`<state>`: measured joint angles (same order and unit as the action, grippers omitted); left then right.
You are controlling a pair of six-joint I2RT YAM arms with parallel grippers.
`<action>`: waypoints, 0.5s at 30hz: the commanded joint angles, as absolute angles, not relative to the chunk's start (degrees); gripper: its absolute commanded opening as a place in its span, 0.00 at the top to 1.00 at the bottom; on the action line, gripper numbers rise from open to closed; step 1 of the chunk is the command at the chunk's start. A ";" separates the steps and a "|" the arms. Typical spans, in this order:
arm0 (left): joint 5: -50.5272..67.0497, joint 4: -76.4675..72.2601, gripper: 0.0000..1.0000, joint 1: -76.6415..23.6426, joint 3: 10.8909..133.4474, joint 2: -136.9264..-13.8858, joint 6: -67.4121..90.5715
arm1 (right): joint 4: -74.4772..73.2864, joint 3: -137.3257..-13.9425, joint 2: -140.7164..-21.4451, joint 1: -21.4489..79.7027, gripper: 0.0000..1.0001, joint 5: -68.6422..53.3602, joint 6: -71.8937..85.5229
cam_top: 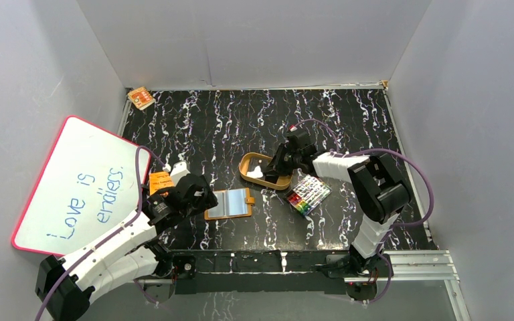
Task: Put the credit cards into the card holder
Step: Pick up the credit card from the storage box.
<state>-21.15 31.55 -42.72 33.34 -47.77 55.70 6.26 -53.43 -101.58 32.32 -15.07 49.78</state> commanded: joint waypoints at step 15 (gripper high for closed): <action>-21.62 32.15 0.29 -42.90 33.44 -47.37 56.39 | 6.77 -48.27 -93.61 31.38 0.94 -15.23 50.31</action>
<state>-20.97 31.55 -42.72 33.34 -47.77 56.16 7.05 -49.39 -96.38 31.62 -15.14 50.65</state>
